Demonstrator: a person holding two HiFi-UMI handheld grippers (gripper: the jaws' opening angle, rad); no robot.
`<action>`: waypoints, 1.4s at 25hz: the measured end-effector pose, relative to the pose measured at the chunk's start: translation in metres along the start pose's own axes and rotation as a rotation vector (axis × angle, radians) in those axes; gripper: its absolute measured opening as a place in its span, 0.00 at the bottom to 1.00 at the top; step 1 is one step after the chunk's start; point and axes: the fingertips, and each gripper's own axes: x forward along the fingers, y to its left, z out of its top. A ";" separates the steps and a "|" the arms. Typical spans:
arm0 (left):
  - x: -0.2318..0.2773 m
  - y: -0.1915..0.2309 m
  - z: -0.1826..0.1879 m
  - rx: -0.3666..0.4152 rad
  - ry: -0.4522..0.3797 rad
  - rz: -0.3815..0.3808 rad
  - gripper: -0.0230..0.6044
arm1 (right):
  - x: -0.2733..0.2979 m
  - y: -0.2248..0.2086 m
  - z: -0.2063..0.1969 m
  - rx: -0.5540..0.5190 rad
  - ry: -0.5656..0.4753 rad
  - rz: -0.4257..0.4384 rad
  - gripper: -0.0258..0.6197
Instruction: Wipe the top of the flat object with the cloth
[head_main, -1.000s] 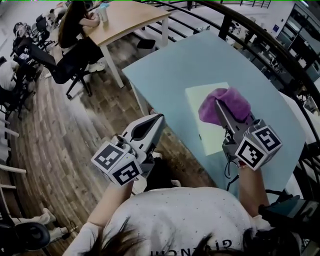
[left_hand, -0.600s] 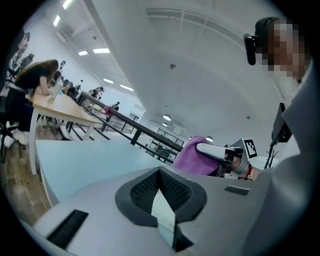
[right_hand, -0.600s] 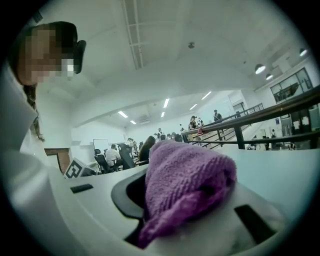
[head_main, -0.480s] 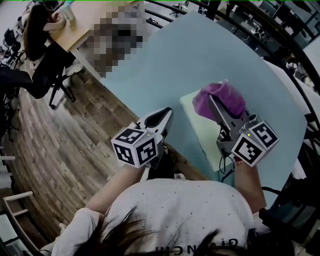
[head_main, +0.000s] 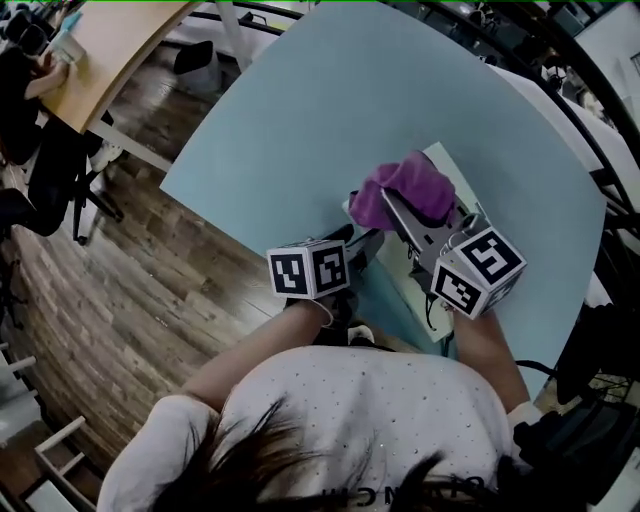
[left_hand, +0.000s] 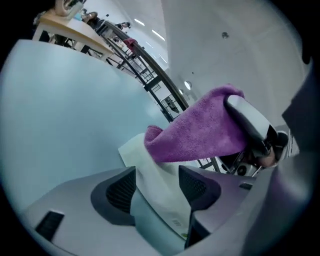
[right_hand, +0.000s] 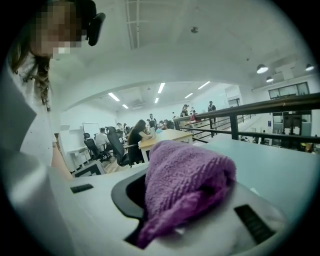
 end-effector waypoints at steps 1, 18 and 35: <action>0.004 0.000 -0.004 -0.012 0.015 0.001 0.43 | 0.000 -0.002 -0.007 0.008 0.016 0.000 0.09; 0.009 0.005 -0.019 -0.161 0.065 -0.078 0.39 | 0.023 -0.017 -0.115 -0.237 0.483 0.097 0.08; 0.013 0.005 -0.020 -0.144 0.059 -0.098 0.40 | -0.015 -0.173 -0.098 -0.048 0.365 -0.240 0.08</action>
